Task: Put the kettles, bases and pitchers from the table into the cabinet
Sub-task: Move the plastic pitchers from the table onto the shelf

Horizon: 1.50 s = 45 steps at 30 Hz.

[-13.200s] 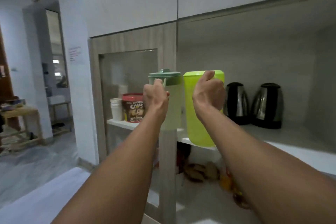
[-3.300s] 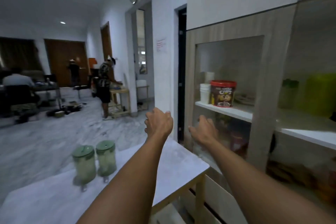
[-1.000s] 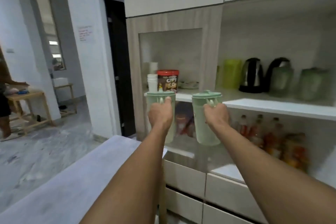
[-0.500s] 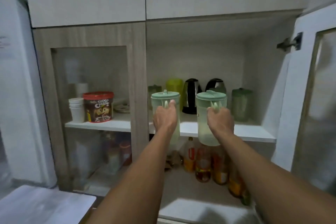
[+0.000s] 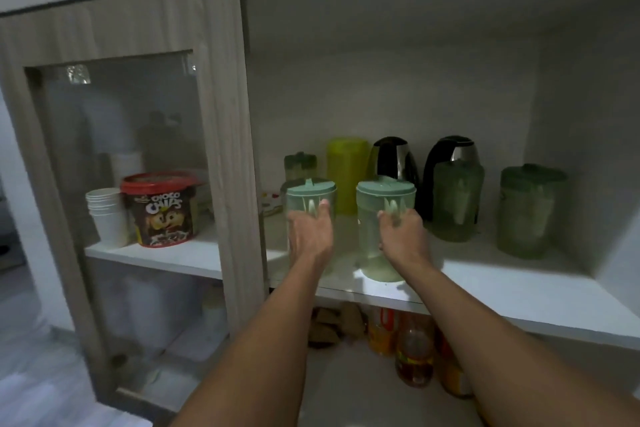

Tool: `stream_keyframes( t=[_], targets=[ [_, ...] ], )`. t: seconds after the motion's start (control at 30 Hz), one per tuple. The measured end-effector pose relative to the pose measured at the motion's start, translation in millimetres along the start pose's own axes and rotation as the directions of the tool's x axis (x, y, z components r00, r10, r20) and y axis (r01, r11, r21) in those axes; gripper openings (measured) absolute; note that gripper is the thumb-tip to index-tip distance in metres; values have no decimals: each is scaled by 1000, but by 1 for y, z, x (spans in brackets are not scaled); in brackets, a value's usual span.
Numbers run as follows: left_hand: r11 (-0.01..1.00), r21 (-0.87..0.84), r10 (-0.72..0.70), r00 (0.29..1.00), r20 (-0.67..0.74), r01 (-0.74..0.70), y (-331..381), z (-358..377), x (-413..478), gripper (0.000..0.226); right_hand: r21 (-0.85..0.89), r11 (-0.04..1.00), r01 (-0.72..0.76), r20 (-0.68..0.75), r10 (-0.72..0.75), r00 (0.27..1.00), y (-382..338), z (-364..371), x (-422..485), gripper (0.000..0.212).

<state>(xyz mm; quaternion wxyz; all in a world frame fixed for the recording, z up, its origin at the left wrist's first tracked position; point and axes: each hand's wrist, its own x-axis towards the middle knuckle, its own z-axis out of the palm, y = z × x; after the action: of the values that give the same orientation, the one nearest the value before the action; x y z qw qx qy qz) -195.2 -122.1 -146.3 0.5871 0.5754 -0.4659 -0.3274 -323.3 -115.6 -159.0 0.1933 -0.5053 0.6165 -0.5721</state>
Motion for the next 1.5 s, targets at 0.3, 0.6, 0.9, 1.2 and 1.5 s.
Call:
stream_keyframes(
  t=[0.3, 0.6, 0.9, 1.2, 1.5],
  targets=[
    [996, -2, -92, 994, -60, 92, -11, 44, 129, 59, -66, 997, -29, -21, 27, 999, 15, 85, 111, 33],
    [994, -87, -72, 997, -38, 69, -28, 80, 229, 69, -180, 984, -3, -82, -12, 997, 25, 136, 178, 38],
    [976, -125, -169, 983, 67, 176, -26, 84, 238, 91, -302, 953, -11, 40, 24, 999, 30, 131, 189, 47],
    [954, 195, -248, 964, 90, 227, -18, 72, 192, 88, -401, 910, -108, 180, 194, 964, 51, 95, 176, 77],
    [916, 396, -86, 995, 49, 59, 7, 45, 94, 41, -429, 899, -84, 175, 173, 969, 35, 43, 108, 45]
  ],
)
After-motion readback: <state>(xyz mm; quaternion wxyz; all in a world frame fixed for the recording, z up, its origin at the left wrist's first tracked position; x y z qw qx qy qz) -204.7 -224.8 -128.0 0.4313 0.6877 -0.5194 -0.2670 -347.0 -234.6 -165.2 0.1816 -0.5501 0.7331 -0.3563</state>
